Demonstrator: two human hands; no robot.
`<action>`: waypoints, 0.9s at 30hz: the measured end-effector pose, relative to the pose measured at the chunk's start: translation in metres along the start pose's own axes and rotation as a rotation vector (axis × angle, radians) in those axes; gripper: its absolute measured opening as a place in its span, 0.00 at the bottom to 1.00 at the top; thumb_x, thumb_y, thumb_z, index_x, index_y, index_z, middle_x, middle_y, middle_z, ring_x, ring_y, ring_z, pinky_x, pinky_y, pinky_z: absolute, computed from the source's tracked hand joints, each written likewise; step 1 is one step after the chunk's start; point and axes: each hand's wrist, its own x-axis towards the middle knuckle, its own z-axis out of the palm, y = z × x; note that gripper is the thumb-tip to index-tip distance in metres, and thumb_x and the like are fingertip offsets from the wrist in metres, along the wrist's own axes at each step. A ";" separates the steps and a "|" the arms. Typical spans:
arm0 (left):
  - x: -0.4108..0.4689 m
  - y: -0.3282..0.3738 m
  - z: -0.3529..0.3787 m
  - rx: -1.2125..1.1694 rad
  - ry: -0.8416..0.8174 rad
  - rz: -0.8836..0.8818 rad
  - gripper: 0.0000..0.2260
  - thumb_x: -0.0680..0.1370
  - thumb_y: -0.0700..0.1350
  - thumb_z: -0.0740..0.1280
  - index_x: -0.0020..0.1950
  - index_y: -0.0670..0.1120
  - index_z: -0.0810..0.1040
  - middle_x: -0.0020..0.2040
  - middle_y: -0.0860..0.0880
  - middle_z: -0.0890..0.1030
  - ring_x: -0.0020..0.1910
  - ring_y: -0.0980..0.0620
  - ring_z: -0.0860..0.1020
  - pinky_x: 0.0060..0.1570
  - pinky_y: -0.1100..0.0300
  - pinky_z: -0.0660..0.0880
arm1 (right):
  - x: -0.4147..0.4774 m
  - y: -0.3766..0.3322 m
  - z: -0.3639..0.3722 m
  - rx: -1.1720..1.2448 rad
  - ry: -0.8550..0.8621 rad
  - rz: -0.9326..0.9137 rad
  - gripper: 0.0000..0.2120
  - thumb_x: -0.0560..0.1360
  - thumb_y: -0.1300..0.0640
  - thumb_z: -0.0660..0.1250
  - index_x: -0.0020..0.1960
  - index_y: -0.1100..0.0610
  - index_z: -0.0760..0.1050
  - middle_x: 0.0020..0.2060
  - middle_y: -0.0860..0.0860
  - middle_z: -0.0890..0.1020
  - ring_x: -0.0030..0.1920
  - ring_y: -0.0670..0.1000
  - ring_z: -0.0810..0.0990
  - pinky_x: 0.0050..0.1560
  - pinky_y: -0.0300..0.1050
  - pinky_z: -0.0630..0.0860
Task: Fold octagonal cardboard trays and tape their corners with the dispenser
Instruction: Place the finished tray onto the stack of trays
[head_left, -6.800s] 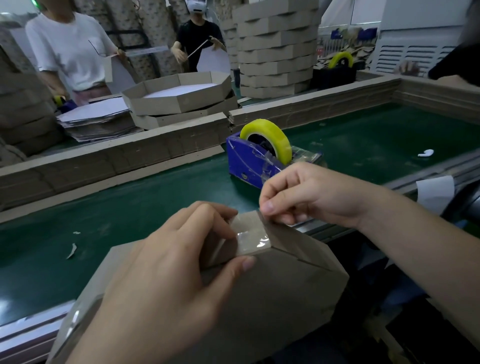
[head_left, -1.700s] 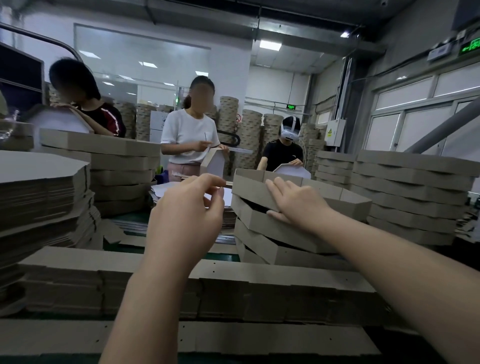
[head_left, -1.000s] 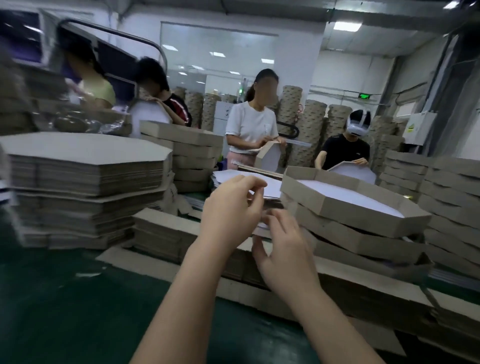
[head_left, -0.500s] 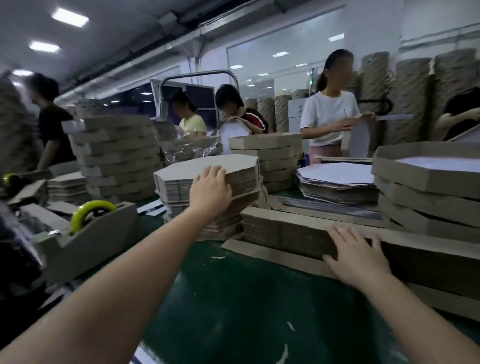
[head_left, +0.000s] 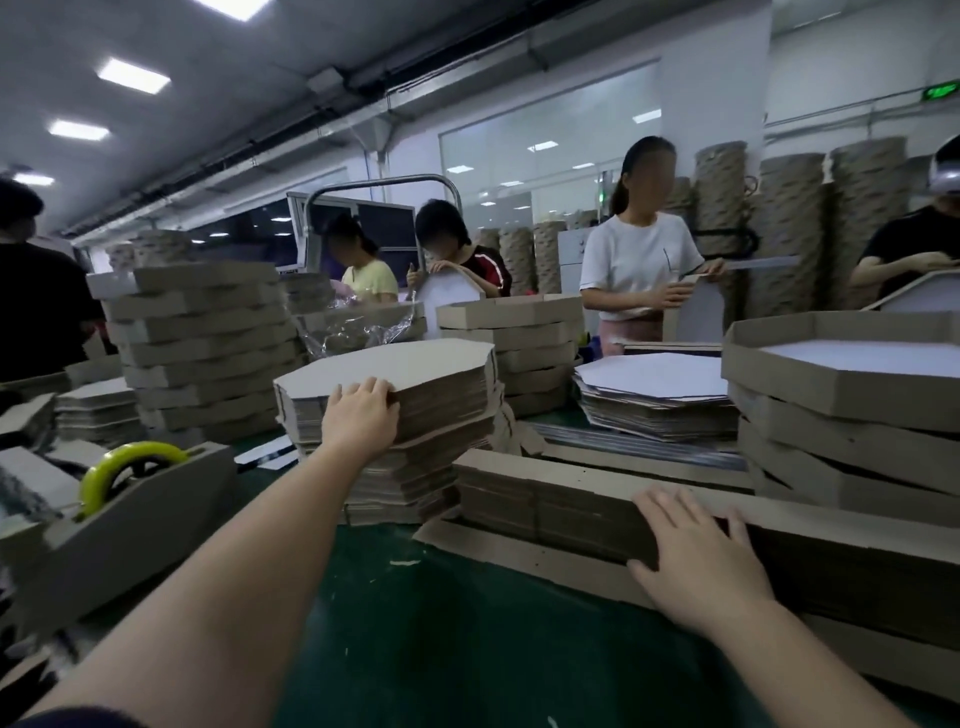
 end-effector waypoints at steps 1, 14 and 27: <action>0.000 0.001 -0.002 0.007 0.029 0.008 0.15 0.82 0.51 0.56 0.67 0.48 0.71 0.65 0.48 0.74 0.66 0.45 0.70 0.69 0.50 0.60 | 0.001 -0.001 -0.001 -0.001 -0.002 0.000 0.33 0.80 0.41 0.55 0.79 0.46 0.44 0.79 0.44 0.46 0.78 0.50 0.43 0.75 0.61 0.41; -0.047 0.014 -0.038 0.374 0.355 0.707 0.06 0.69 0.36 0.72 0.42 0.40 0.77 0.38 0.43 0.77 0.35 0.43 0.76 0.40 0.51 0.73 | -0.002 -0.001 -0.003 -0.020 -0.044 0.027 0.35 0.80 0.43 0.57 0.79 0.47 0.43 0.79 0.46 0.45 0.78 0.51 0.42 0.75 0.62 0.39; -0.112 0.043 -0.101 0.266 0.211 0.697 0.29 0.74 0.32 0.66 0.75 0.38 0.64 0.71 0.42 0.71 0.62 0.44 0.78 0.38 0.55 0.80 | -0.003 -0.022 -0.036 0.422 -0.133 -0.020 0.28 0.83 0.40 0.43 0.79 0.52 0.52 0.79 0.49 0.51 0.78 0.51 0.48 0.76 0.54 0.42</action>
